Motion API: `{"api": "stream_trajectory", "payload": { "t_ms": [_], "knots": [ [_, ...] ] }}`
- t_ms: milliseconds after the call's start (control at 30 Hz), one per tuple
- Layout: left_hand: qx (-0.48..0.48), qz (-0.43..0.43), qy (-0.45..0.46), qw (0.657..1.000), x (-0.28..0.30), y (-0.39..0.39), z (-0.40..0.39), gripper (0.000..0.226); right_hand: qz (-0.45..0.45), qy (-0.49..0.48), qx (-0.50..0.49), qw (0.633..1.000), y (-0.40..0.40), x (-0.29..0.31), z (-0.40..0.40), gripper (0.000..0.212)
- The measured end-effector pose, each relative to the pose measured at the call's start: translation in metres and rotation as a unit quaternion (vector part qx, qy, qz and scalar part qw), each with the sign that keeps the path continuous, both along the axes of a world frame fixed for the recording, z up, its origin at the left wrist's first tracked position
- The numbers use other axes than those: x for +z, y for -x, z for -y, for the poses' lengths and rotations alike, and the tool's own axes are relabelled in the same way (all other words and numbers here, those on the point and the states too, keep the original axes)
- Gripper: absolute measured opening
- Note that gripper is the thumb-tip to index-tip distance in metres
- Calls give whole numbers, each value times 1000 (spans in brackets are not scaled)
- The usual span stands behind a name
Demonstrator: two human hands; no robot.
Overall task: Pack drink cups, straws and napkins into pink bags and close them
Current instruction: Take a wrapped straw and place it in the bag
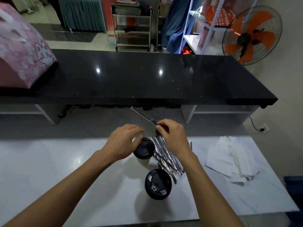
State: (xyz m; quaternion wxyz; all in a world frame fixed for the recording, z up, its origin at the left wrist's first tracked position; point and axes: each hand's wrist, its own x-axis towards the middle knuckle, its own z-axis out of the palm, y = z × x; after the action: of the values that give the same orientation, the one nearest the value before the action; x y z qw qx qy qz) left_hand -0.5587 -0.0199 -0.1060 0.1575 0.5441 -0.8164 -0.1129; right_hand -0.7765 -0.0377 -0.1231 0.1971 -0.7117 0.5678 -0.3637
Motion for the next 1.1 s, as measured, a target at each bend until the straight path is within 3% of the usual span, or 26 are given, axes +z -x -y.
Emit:
{"api": "stream_trajectory", "payload": {
  "t_ms": [200,367,700,1000,1100],
  "knots": [
    [43,-22,32,998,12,-83,-33,31,-43,43,43,997,-91,31,-2,11],
    [121,-39,54,990,15,-195,-84,30,-71,75,149,983,-214,57,-25,14],
    [297,-18,57,953,12,-420,-224,30,-107,135,346,922,-474,74,-95,15],
    [411,-27,24,911,-3,-527,-298,30,-138,151,459,864,-618,58,-118,9],
    [444,-35,-6,896,-10,-551,-299,40,-144,150,482,851,-657,50,-103,11]
  ]
}}
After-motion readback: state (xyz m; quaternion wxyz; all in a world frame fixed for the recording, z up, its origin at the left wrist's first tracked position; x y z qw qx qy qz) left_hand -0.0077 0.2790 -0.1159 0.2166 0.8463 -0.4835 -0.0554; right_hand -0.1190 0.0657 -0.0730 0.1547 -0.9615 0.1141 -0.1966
